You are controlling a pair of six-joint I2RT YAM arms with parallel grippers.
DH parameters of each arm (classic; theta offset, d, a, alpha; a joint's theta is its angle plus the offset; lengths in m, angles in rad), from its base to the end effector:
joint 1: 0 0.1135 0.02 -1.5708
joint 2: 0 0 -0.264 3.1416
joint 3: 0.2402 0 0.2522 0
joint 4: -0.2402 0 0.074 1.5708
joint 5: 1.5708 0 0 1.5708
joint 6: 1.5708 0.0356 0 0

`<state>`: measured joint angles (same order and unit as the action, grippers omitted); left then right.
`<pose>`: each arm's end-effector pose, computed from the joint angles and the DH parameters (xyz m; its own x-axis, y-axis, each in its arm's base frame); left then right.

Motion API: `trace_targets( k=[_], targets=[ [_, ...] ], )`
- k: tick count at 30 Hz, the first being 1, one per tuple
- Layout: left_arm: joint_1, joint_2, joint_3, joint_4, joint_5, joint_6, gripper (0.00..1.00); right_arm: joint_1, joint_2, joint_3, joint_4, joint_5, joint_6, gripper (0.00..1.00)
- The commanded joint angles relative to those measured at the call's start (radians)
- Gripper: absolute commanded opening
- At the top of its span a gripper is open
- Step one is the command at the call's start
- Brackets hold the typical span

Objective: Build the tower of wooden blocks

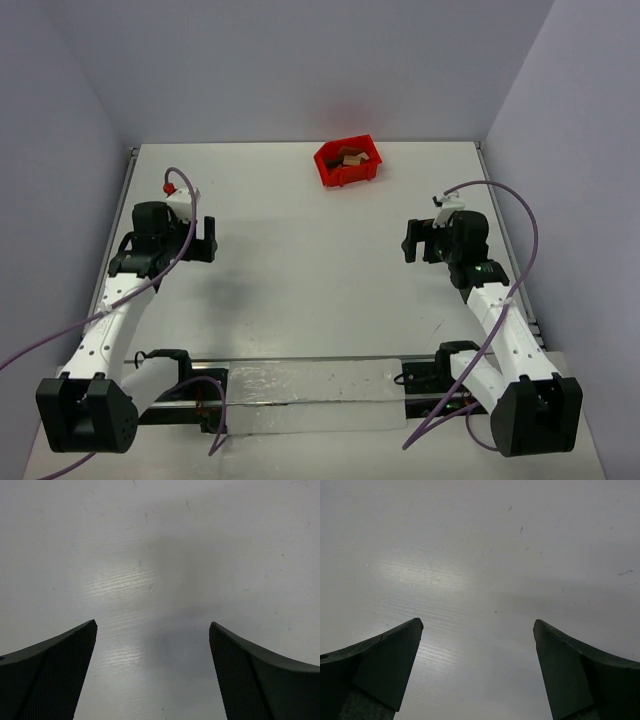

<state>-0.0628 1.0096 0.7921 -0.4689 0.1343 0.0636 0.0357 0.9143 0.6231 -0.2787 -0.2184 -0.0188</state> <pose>0.2154 -0.0183 0.2735 -0.6207 0.1022 -0.7774 0.2054 0.9780 -0.0355 0.2019 0.0149 0.2511 -0.5350 -0.0375 -0.8440 -0.2272 0.9686 0.1011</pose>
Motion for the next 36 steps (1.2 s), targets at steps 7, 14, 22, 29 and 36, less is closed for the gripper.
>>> trace_targets(
  k=[7,14,22,29,36],
  targets=[
    [-0.020,-0.002,0.014,0.052,-0.045,-0.021,0.99,0.046,0.038,0.084,0.042,0.032,0.046,1.00],
    [-0.020,0.004,0.035,0.023,-0.028,-0.028,0.99,0.135,0.257,0.313,0.040,0.163,0.093,0.96],
    [-0.023,-0.004,0.048,-0.002,-0.045,-0.034,0.99,0.142,0.644,0.704,0.038,0.335,0.259,0.85],
    [-0.023,-0.018,0.043,-0.016,-0.041,-0.045,0.99,0.141,0.983,1.008,0.044,0.309,0.239,0.74],
    [-0.023,-0.046,0.021,-0.005,-0.062,-0.050,0.99,0.139,1.146,1.096,0.161,0.318,0.262,0.75]
  ],
)
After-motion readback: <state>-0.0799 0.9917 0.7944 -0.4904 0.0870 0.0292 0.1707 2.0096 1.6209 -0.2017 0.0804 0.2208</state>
